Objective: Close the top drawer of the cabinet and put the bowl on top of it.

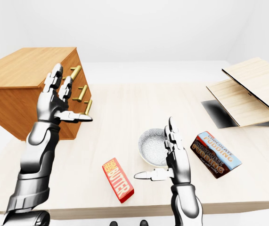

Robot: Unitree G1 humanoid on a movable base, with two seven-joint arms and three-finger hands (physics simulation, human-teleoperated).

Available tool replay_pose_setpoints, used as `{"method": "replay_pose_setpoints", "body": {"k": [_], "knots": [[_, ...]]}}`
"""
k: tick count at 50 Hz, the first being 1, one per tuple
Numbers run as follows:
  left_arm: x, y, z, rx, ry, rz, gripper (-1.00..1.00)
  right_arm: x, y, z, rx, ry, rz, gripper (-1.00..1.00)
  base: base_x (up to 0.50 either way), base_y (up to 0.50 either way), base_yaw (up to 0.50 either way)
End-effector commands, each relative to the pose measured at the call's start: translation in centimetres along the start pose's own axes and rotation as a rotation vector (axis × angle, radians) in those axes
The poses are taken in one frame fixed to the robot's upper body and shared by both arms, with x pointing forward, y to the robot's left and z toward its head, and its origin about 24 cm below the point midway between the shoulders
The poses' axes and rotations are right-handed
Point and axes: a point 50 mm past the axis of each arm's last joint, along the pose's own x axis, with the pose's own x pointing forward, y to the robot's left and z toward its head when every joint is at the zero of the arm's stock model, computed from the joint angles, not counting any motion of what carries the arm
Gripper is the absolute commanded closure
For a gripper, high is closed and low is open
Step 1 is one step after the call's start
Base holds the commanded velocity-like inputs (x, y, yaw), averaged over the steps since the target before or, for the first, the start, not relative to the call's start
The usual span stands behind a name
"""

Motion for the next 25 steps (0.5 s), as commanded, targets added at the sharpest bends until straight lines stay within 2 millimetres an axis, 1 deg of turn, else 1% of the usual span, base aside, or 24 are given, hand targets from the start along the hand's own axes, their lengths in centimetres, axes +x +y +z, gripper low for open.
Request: {"method": "replay_pose_setpoints", "body": {"k": [1,2,3,4,9,12,17,25], "knots": [[-4.3,-4.1,4.4,0.116,-0.206,-0.111,-1.0,0.1,-0.3,0.1,-0.003,-0.001,-0.007,-1.0,0.0,0.0,0.0],[-5.0,-4.7,4.9,0.135,-0.23,-0.117,-1.0,0.2,-0.3,0.1,0.0,0.0,-0.007,-1.0,0.0,0.0,0.0],[-5.0,-4.7,4.9,0.139,-0.231,-0.118,-1.0,0.2,-0.4,0.1,0.0,0.0,-0.007,-1.0,0.0,0.0,0.0],[-5.5,-5.3,5.2,0.159,-0.242,-0.132,-1.0,0.1,-0.5,0.3,-0.001,-0.004,-0.015,-1.0,0.0,0.0,0.0],[-6.2,-6.4,4.7,0.228,-0.216,-0.167,-1.0,0.1,-0.9,0.6,0.008,-0.009,-0.024,-1.0,0.0,0.0,0.0],[-6.1,-6.5,4.5,0.234,-0.205,-0.158,-1.0,0.1,-1.4,1.0,0.012,-0.016,-0.035,-1.0,0.0,0.0,0.0],[-6.6,-7.1,5.0,0.249,-0.227,-0.162,-1.0,-0.1,-1.8,1.5,0.016,-0.027,-0.036,-1.0,0.0,0.0,0.0],[-8.5,-8.2,6.5,0.259,-0.28,-0.157,-1.0,-0.4,-2.9,2.3,0.005,-0.06,-0.049,-1.0,0.0,0.0,0.0]]}}
